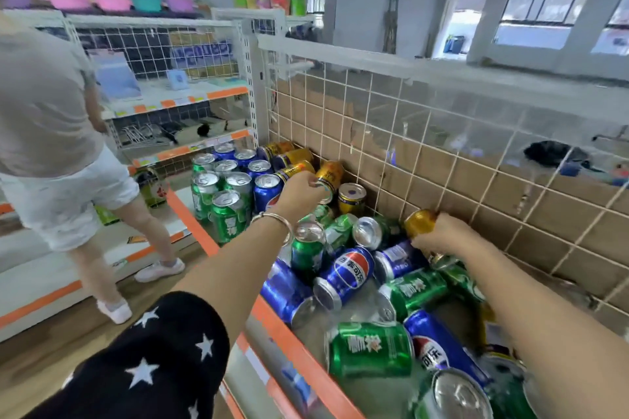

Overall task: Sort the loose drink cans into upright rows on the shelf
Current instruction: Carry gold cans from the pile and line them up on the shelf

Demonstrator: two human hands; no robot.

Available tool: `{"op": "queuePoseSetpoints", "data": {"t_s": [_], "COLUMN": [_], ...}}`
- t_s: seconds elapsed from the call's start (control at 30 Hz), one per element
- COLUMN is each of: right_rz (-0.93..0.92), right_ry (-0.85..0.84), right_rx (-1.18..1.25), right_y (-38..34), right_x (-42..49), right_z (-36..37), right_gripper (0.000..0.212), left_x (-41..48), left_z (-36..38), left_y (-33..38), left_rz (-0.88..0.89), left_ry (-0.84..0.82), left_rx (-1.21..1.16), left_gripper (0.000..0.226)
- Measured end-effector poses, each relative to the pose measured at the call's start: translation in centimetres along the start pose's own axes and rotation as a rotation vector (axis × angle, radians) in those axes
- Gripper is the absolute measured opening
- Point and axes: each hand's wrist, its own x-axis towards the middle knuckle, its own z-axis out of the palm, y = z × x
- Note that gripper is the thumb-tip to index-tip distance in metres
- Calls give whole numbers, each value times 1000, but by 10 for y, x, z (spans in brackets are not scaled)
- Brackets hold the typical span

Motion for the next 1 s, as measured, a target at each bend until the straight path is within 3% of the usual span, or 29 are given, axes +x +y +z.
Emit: {"op": "queuePoseSetpoints", "data": {"t_s": [0.17, 0.27, 0.37, 0.6, 0.77, 0.83, 0.93, 1.0], "right_rz": [26, -11, -17, 152, 171, 175, 182, 197], "right_ry": [-5, 58, 65, -18, -15, -34, -49, -52], "right_rx": [42, 179, 419, 823, 903, 908, 943, 984], "right_y": [-30, -58, -86, -114, -125, -124, -122, -123], "right_x": [13, 19, 25, 50, 58, 62, 66, 63], "right_z": [-6, -2, -1, 16, 22, 24, 25, 25], "right_gripper": [78, 92, 82, 87, 98, 109, 108, 107], "left_x": [68, 98, 119, 128, 132, 133, 143, 144], "left_z": [-6, -2, 9, 18, 35, 32, 32, 34], "left_y": [-6, -10, -18, -19, -31, -35, -36, -37], "left_rz": [-14, -12, -36, 229, 166, 128, 9, 40], "left_ry": [-52, -123, -219, -326, -566, -536, -549, -561], "left_rx": [33, 64, 166, 592, 443, 372, 278, 317], "left_gripper": [10, 23, 49, 40, 36, 39, 40, 42]}}
